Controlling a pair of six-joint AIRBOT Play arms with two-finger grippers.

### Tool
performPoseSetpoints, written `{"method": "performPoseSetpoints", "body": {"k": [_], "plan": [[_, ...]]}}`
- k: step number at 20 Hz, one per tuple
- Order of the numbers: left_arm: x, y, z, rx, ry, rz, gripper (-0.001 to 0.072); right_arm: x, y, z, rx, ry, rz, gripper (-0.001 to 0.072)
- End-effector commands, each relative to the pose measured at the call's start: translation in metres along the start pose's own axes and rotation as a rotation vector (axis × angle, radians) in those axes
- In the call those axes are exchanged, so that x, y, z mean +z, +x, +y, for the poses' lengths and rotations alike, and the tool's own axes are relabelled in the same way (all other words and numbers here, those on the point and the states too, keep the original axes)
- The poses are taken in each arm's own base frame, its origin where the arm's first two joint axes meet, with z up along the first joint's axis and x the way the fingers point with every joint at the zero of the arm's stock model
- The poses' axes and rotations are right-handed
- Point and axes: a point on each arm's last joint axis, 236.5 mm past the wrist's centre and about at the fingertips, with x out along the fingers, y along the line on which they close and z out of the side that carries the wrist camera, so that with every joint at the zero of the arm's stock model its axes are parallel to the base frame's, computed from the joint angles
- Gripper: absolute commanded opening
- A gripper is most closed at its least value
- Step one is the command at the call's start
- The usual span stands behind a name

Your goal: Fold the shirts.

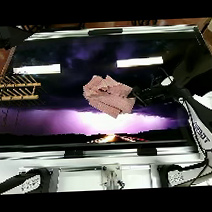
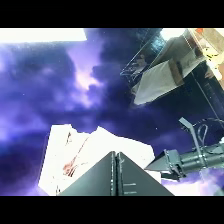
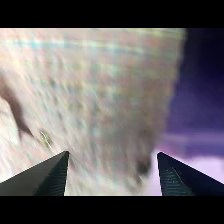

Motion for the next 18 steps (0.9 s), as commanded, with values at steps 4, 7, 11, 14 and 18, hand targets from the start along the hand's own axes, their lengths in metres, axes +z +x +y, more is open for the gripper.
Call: {"method": "performPoseSetpoints", "body": {"k": [4,7,11,14,18], "plan": [[0.0,0.0,0.001,0.001,-0.004,0.0,0.0027,0.0,0.026,0.023,0.078,0.029,-0.03,0.0106],[0.0,0.0,0.001,0.001,-0.004,-0.001,0.0027,0.017,-0.017,0.055,0.146,-0.187,-0.075,0.005],[0.0,0.0,0.001,0.001,-0.004,-0.001,0.0027,0.048,-0.14,0.089,0.129,-0.351,-0.203,0.005],[0.0,0.0,0.001,0.001,-0.004,-0.001,0.0027,0.063,-0.235,0.082,0.052,-0.314,-0.321,0.005],[0.0,0.0,0.001,0.001,-0.003,-0.001,0.0027,0.063,-0.318,0.047,-0.025,-0.263,-0.395,0.005]]}}
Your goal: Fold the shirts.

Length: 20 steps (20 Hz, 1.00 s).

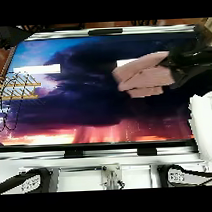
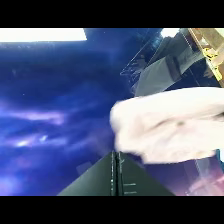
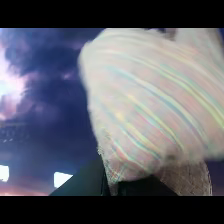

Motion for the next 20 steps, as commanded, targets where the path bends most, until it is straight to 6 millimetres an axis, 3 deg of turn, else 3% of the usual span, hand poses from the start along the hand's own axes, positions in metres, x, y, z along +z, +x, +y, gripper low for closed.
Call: {"method": "performPoseSetpoints", "body": {"k": [1,6,9,12,15,18,20], "plan": [[0.0,0.0,0.0,0.0,0.0,0.0,0.0027,0.01,-0.075,-0.03,-0.107,0.035,-0.04,0.005],[0.0,0.0,0.0,-0.002,-0.001,-0.001,0.0027,0.034,-0.151,-0.09,-0.267,0.097,-0.197,0.005],[0.0,0.0,-0.001,-0.004,-0.001,0.0,0.0027,0.036,-0.18,-0.121,-0.315,0.142,-0.251,0.005],[0.0,0.0,-0.003,-0.011,-0.003,-0.001,0.0027,0.035,-0.199,-0.14,-0.349,0.138,-0.28,0.005],[0.0,0.0,-0.003,-0.011,-0.003,-0.002,0.0027,0.044,-0.213,-0.14,-0.369,0.088,-0.326,0.005],[0.0,0.0,-0.003,-0.011,-0.003,-0.001,0.0027,0.087,-0.244,-0.107,-0.338,-0.011,-0.52,0.005],[0.0,0.0,-0.003,-0.011,-0.003,-0.001,0.0027,0.105,-0.267,-0.09,-0.352,-0.059,-0.622,0.005]]}}
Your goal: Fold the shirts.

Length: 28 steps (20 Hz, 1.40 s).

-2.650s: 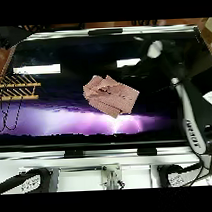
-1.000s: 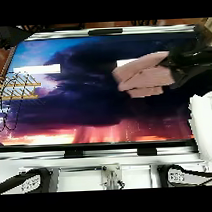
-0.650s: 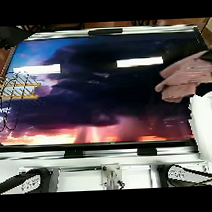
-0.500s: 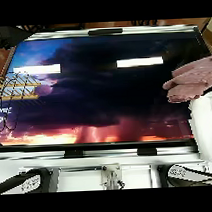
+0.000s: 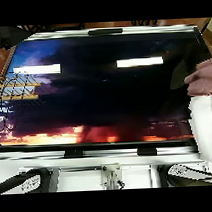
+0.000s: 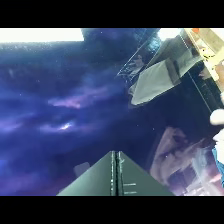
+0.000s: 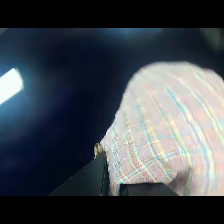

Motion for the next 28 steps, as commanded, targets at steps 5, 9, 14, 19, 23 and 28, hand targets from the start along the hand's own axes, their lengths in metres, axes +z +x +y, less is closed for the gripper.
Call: {"method": "performPoseSetpoints", "body": {"k": [5,9,14,19,23,28], "plan": [[0.0,0.0,0.0,-0.001,0.001,0.0,0.0027,0.018,-0.034,-0.013,-0.144,-0.089,-0.076,0.005],[0.0,0.0,0.0,-0.001,0.001,0.0,0.0027,-0.022,-0.05,-0.054,-0.327,-0.154,0.11,0.005],[0.0,0.0,-0.001,-0.002,0.001,0.0,0.0027,-0.064,-0.068,-0.102,-0.468,-0.025,0.261,0.005],[-0.001,-0.004,-0.004,-0.003,0.008,0.0,0.0027,-0.141,-0.092,-0.151,-0.574,0.2,0.439,0.005],[0.0,-0.004,-0.004,-0.003,0.008,-0.001,0.0027,-0.202,-0.112,-0.177,-0.618,0.372,0.494,0.005],[0.0,-0.004,-0.006,-0.011,0.005,-0.002,0.0027,-0.277,-0.116,-0.197,-0.675,0.488,0.638,0.0146]]}}
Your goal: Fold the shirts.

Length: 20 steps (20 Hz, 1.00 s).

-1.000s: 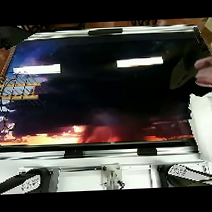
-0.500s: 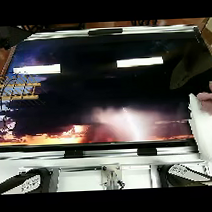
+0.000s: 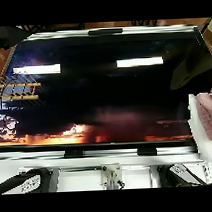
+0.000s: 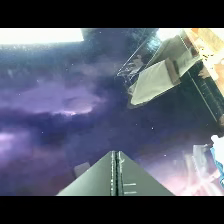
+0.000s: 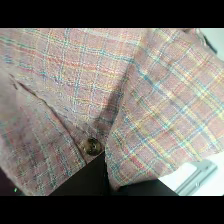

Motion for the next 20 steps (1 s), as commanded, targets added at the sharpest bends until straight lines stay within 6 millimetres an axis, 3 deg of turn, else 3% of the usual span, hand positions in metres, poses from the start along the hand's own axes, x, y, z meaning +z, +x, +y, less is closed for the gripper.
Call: {"method": "performPoseSetpoints", "body": {"k": [1,2,4,6,8,9,10,11,12,13,14,15,16,17,18,19,20], "plan": [[0.0,0.0,-0.001,-0.004,0.0,0.0,0.0027,-0.027,0.03,-0.022,-0.056,0.063,0.081,0.0485],[0.0,0.0,-0.001,-0.004,-0.001,0.001,0.0027,-0.027,0.031,-0.022,-0.056,0.059,0.08,0.0635],[0.0,0.0,-0.001,-0.004,-0.001,0.001,0.0027,-0.026,0.027,-0.028,-0.08,0.054,0.077,0.0635],[-0.001,0.002,0.0,-0.004,-0.003,0.003,0.0027,-0.017,0.007,-0.034,-0.11,0.058,0.028,0.0635],[-0.002,0.006,0.004,-0.002,-0.008,0.012,0.0027,0.03,-0.037,-0.026,-0.099,0.038,-0.2,0.0635],[-0.004,0.011,0.007,0.003,-0.009,0.019,0.0026,0.064,-0.072,-0.009,-0.055,0.007,-0.379,0.0635],[-0.006,0.017,0.013,0.029,0.002,0.029,0.0026,0.093,-0.11,0.019,0.023,-0.036,-0.55,0.0635],[-0.011,0.028,0.026,0.09,0.036,0.053,0.0025,0.116,-0.153,0.062,0.14,-0.096,-0.72,0.0635],[-0.021,0.039,0.043,0.175,0.09,0.097,0.0025,0.125,-0.19,0.109,0.265,-0.164,-0.843,0.0635],[-0.034,0.05,0.062,0.28,0.164,0.16,0.0025,0.121,-0.215,0.158,0.383,-0.245,-0.911,0.0622],[-0.048,0.058,0.077,0.373,0.231,0.23,0.0025,0.103,-0.225,0.213,0.478,-0.35,-0.909,0.0532],[-0.065,0.064,0.093,0.473,0.287,0.318,0.0025,0.079,-0.216,0.255,0.509,-0.457,-0.854,0.0502],[-0.081,0.068,0.106,0.552,0.326,0.401,0.0027,0.052,-0.195,0.288,0.482,-0.574,-0.769,0.0503],[-0.098,0.072,0.115,0.601,0.352,0.484,0.0093,0.024,-0.164,0.316,0.418,-0.685,-0.661,0.0504],[-0.114,0.079,0.119,0.605,0.35,0.548,0.0436,-0.002,-0.132,0.339,0.362,-0.764,-0.546,0.0521],[-0.13,0.084,0.123,0.617,0.301,0.601,0.0697,-0.031,-0.098,0.36,0.322,-0.836,-0.416,0.0641],[-0.147,0.086,0.129,0.627,0.253,0.666,0.0697,-0.058,-0.067,0.376,0.295,-0.886,-0.285,0.0659]]}}
